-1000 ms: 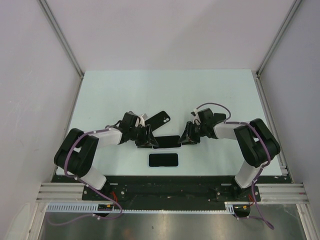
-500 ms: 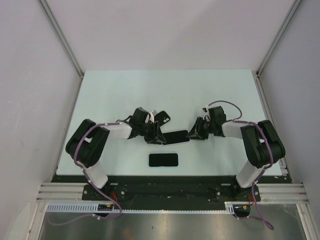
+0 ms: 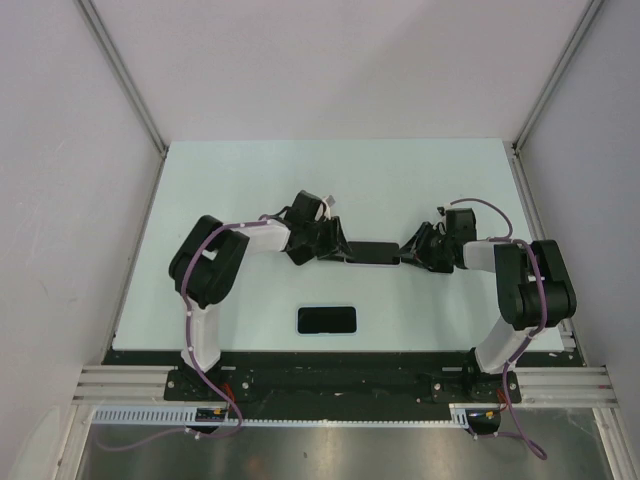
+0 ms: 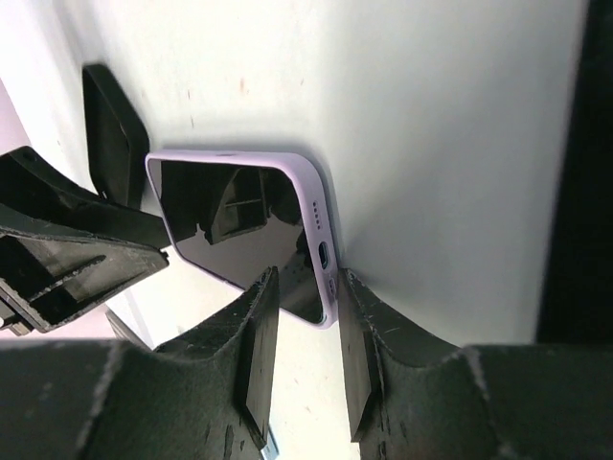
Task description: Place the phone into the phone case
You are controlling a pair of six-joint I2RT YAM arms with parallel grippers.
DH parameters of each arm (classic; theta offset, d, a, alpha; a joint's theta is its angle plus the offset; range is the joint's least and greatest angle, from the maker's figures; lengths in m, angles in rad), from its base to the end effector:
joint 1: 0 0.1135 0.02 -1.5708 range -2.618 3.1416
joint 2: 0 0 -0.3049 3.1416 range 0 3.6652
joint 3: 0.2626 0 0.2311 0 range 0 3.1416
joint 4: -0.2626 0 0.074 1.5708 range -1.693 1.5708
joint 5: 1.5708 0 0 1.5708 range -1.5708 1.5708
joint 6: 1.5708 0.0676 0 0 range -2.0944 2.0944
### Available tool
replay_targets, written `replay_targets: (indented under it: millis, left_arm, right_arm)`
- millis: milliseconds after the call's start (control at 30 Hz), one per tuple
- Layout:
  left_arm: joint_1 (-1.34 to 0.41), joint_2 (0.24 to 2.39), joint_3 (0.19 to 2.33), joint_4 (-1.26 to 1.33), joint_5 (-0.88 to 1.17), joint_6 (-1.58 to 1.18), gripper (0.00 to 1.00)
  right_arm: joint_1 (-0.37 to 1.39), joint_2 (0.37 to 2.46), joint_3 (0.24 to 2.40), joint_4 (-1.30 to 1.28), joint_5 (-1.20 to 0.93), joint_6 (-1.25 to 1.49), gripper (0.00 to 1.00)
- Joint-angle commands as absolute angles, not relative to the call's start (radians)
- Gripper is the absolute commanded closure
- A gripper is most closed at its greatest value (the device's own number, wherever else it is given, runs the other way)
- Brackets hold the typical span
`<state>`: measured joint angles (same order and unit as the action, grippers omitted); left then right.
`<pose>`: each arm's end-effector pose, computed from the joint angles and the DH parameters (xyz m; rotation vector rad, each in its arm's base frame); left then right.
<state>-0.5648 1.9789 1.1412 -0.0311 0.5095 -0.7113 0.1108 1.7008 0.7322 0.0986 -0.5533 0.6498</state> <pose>0.3378 -0.2531 0.1661 0.0580 2.6572 -1.1305 0.3143 0.0707 0.1654 0.4173 2.4891 1.0024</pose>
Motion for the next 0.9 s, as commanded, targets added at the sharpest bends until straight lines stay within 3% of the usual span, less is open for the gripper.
replay_targets:
  millis: [0,367,500,600,867]
  left_arm:
    - [-0.615,2.054,1.314,0.107,0.519,-0.775,0.57]
    - [-0.594,2.281,1.681,0.072,0.571,-0.785,0.55]
    - [-0.572,2.22,1.634,0.068,0.526,-0.752,0.52]
    - [-0.549,2.124,1.554,0.061,0.477,-0.695,0.41]
    - [-0.502,1.794,1.319,-0.103,0.212,-0.447,0.25]
  right_arm:
    - [0.114,1.759,0.764,0.23,-0.661,0.741,0.65]
    - [0.092,1.861,0.96,0.204,-0.608,0.739,0.64]
    - [0.091,1.815,0.969,0.144,-0.562,0.704,0.55]
    - [0.091,1.741,0.969,0.078,-0.516,0.66,0.43]
    - [0.107,1.51,0.968,-0.101,-0.44,0.608,0.37]
